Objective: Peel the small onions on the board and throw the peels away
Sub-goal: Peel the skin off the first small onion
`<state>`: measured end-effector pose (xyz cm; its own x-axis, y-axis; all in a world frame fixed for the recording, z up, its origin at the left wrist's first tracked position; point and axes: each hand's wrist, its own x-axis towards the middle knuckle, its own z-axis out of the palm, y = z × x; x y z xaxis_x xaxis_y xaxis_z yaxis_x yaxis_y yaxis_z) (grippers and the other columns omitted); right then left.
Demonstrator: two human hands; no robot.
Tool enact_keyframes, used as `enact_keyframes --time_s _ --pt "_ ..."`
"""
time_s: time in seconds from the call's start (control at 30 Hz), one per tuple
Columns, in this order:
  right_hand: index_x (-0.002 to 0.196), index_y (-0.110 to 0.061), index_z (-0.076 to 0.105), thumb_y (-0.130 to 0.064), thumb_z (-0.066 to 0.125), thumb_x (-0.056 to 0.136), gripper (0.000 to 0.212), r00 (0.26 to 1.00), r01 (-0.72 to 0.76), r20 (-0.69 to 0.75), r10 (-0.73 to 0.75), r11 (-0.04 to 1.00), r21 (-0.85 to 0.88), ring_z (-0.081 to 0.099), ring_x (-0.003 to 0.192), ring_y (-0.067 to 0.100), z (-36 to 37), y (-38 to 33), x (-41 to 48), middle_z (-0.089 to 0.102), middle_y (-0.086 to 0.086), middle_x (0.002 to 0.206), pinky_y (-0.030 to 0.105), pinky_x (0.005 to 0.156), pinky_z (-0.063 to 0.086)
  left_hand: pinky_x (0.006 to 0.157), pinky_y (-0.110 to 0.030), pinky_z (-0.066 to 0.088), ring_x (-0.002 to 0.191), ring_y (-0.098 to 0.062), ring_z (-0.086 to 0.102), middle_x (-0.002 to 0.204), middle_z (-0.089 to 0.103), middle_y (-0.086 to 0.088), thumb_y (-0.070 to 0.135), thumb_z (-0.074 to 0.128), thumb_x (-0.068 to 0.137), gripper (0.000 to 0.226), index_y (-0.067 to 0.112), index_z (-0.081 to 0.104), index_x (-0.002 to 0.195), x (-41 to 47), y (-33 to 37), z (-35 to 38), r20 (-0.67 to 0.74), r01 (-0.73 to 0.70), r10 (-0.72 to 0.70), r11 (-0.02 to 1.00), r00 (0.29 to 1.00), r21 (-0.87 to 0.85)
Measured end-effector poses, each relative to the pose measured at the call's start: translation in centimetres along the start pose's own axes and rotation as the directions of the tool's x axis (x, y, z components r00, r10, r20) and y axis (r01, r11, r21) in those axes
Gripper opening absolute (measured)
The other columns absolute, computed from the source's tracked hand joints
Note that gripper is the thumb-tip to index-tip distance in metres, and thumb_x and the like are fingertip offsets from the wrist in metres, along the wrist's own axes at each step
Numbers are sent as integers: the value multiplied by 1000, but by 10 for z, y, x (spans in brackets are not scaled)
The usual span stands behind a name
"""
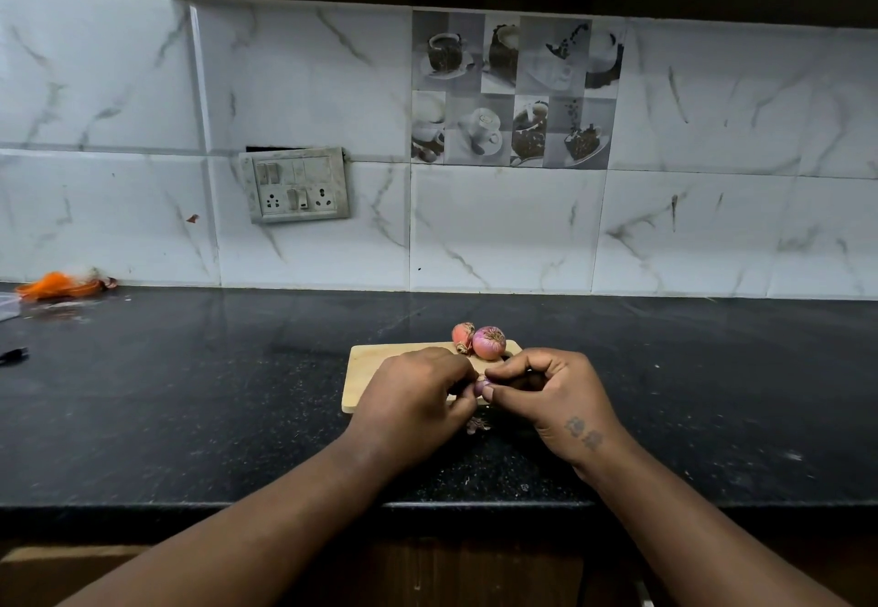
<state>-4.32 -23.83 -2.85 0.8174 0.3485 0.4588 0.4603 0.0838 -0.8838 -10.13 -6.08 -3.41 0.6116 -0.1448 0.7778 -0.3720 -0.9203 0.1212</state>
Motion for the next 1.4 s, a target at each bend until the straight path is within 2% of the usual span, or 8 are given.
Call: enact_keyframes --time_s 0.13,0.37,0.53,0.73,0.9,1.0,1.13,1.4 --pt "75 1 74 6 89 68 17 1000 -10 18 10 1000 -9 72 78 20 -1 1 0 78 20 86 37 77 60 57 -36 50 66 -9 58 71 67 9 37 62 83 15 24 68 78 1 3 -4 -18 79 -79 997 997 -10" --pt "71 -14 76 15 78 74 29 996 -84 17 83 993 84 69 84 27 -4 1 2 72 25 102 47 85 59 58 -28 53 62 -3 63 71 72 7 13 72 89 14 23 73 79 4 0 -9 90 325 -318 842 944 -431" --pt "86 7 68 -1 89 66 30 986 -164 75 152 967 197 73 86 26 -5 -2 2 72 19 106 42 85 62 59 -27 53 63 -5 63 72 72 5 13 72 90 14 24 73 81 5 0 -7 109 326 -311 829 944 -454" --pt "86 -4 71 -24 95 41 54 990 -141 18 141 964 227 73 80 23 -6 -5 1 75 14 87 38 81 61 68 -49 61 72 -28 71 75 74 -2 10 67 91 16 22 70 81 6 -6 -7 93 413 -428 756 899 -508" --pt "96 -2 67 -19 91 42 61 989 -139 -9 149 941 308 73 77 24 -9 -12 0 77 11 82 34 77 59 68 -42 63 67 -11 72 71 75 9 15 66 89 15 24 70 78 5 -19 -6 53 525 -558 740 828 -421" --pt "101 0 67 -4 87 60 46 985 -159 -4 170 930 332 72 81 28 -9 -11 0 77 16 89 29 71 60 63 -25 52 66 0 64 73 73 17 17 68 87 15 29 76 87 4 -11 -7 96 473 -466 834 880 -286" --pt "108 -1 71 4 83 74 37 982 -184 24 186 933 310 73 91 30 -10 -8 0 76 25 106 29 74 63 72 -26 55 78 -1 65 86 69 16 33 67 85 26 34 73 110 3 0 -6 91 294 -281 937 955 -187" --pt "100 2 75 -11 90 61 43 980 -199 85 182 937 288 74 84 27 -6 -11 0 77 21 100 30 74 62 65 -37 54 74 -7 59 81 63 11 41 60 86 21 24 70 93 2 3 -4 -41 55 -60 993 997 -100"
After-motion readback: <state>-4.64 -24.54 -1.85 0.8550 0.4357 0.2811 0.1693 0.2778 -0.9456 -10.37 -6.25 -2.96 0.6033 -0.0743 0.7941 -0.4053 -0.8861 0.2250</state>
